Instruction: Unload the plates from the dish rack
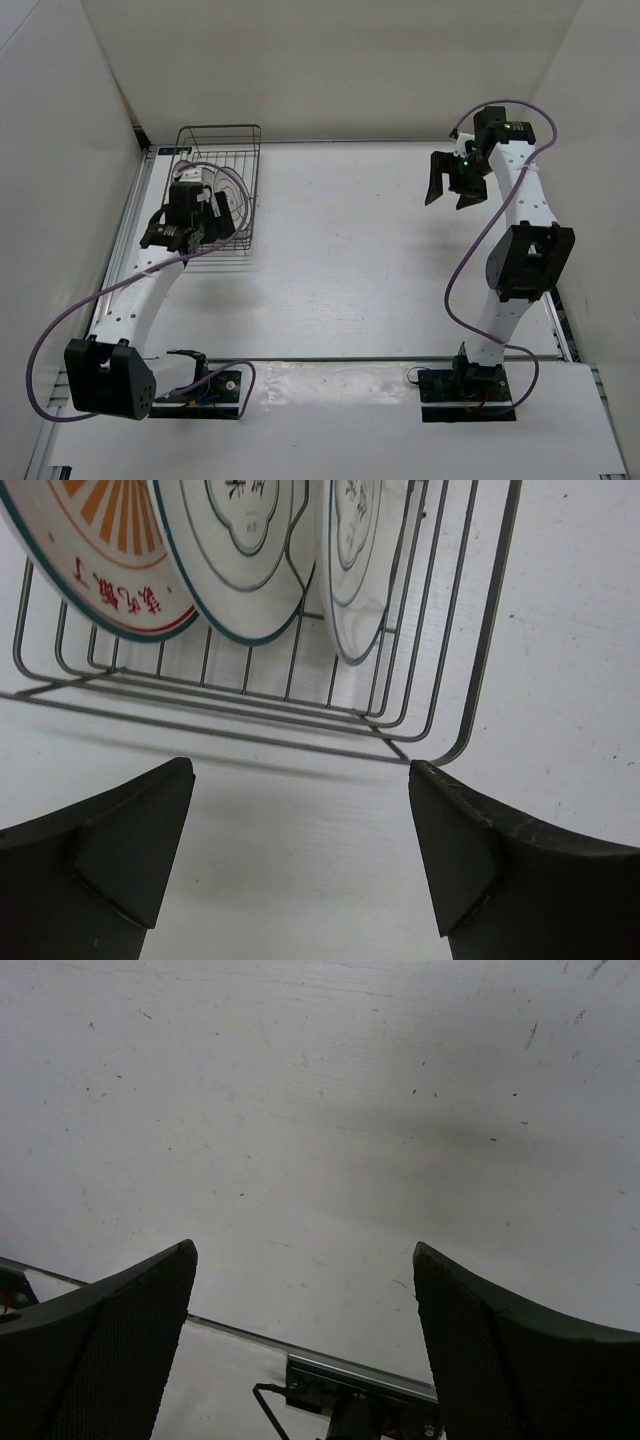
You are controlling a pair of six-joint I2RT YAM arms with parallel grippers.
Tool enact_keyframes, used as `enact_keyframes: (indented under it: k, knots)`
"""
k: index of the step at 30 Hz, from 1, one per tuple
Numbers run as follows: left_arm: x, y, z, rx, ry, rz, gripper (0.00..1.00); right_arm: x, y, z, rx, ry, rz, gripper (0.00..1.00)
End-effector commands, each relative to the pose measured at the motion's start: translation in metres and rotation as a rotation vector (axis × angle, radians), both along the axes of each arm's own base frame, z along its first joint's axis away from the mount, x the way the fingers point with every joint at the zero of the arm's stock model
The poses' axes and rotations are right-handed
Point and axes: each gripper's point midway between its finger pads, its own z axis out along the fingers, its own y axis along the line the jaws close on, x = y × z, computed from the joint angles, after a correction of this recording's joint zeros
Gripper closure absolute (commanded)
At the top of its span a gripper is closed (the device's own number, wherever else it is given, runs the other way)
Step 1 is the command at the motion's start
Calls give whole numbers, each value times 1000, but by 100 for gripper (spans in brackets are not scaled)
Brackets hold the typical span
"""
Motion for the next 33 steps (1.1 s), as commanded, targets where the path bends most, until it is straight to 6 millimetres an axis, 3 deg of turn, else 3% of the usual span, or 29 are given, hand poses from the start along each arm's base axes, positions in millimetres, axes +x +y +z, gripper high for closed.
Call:
enact_keyframes:
  k: [1,6,10,16,19,20,21,23,24,33]
  knots:
    - [22,-4,31,-14,-100,-19,0,1,1,20,13,-57,-24,10]
    - [40,-4,40,-4,-158,-35,0,-4,-9,13,-41,-30,-20,10]
    - [76,-2,66,-11,-263,-50,0,-5,-9,13,-29,-16,22,10]
    - [108,-3,77,28,-247,-79,0,-5,22,29,182,-49,120,10]
    - [125,-5,75,27,-238,-78,0,-5,24,30,210,-50,132,12]
    - [130,-5,87,25,-264,-77,0,-5,24,29,209,-47,128,12]
    - [137,-7,69,27,-222,-80,0,-3,21,30,200,-56,129,13]
    - [145,-9,75,20,-231,-91,1,-1,19,28,195,-59,132,16]
    - [151,-11,62,20,-204,-97,4,-1,18,28,184,-64,135,16]
    - [173,-21,44,-21,-144,-119,15,8,6,24,144,-76,114,17]
